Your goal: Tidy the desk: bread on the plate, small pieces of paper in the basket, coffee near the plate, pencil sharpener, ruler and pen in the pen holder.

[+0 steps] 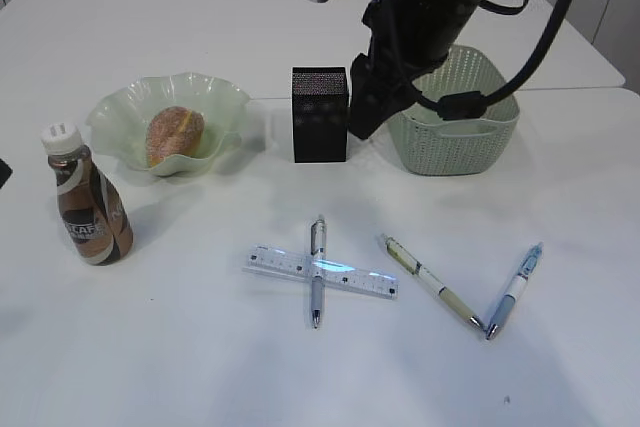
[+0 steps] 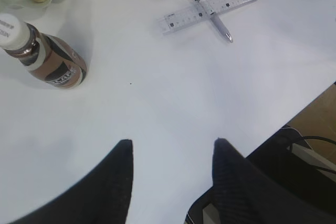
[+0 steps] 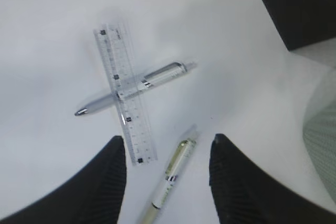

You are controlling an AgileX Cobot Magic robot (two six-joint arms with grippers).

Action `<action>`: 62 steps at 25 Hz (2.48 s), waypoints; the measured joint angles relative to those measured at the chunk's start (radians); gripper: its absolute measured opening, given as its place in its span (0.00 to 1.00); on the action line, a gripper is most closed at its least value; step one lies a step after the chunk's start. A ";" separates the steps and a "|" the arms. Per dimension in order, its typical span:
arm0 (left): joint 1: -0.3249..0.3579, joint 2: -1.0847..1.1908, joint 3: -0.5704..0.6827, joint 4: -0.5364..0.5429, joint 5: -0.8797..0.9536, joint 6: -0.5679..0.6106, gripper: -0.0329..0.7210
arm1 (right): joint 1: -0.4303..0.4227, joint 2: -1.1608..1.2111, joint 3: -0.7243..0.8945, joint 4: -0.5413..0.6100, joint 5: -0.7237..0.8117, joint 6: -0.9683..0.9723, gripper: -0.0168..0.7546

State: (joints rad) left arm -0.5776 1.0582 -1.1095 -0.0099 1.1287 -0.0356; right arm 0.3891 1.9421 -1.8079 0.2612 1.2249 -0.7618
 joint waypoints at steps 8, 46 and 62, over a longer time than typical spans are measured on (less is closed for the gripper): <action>0.000 0.000 0.000 0.000 -0.002 0.000 0.50 | 0.000 0.016 0.000 0.083 0.000 -0.092 0.55; 0.000 0.000 0.000 0.010 -0.021 0.000 0.50 | 0.102 0.259 0.000 0.101 -0.068 -0.235 0.69; 0.000 0.000 0.000 0.031 -0.021 0.000 0.50 | 0.104 0.333 0.000 0.133 -0.107 -0.239 0.70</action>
State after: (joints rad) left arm -0.5776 1.0582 -1.1095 0.0208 1.1076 -0.0356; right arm 0.4929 2.2751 -1.8079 0.3940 1.1175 -1.0006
